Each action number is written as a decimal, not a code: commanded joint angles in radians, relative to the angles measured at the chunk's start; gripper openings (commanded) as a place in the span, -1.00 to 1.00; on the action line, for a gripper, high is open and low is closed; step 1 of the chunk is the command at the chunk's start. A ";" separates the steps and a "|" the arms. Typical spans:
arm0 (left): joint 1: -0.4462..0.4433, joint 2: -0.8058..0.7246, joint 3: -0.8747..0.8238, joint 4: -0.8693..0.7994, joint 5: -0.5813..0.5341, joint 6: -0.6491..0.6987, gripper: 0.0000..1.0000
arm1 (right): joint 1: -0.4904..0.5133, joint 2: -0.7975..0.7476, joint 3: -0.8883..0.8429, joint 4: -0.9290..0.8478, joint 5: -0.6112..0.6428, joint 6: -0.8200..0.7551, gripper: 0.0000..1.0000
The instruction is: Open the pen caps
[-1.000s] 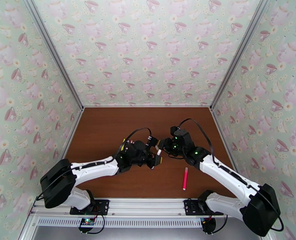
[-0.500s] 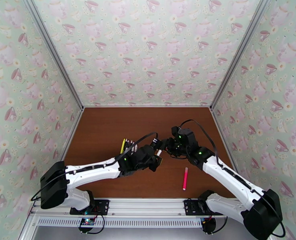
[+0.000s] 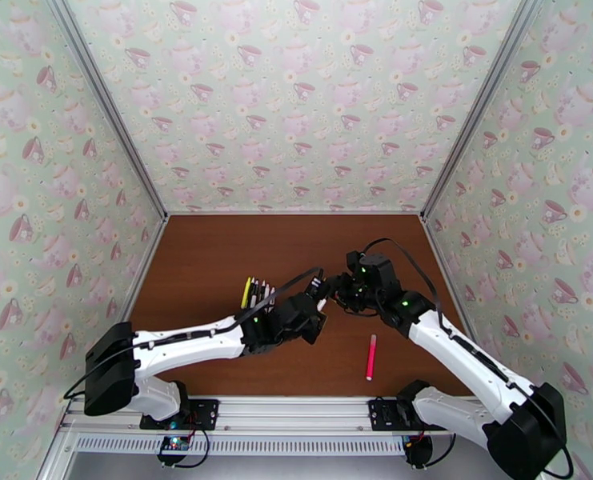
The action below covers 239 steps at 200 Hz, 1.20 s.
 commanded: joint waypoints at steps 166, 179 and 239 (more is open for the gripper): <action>0.275 -0.313 -0.321 0.291 0.390 -0.293 -0.93 | -0.334 0.170 0.053 -0.151 0.074 -0.542 -0.82; 0.284 -0.315 -0.321 0.280 0.390 -0.296 -0.93 | -0.357 0.228 0.065 -0.155 0.069 -0.577 -0.81; 0.303 -0.308 -0.330 0.259 0.351 -0.305 -0.91 | -0.433 0.492 0.162 -0.110 0.026 -0.696 -0.81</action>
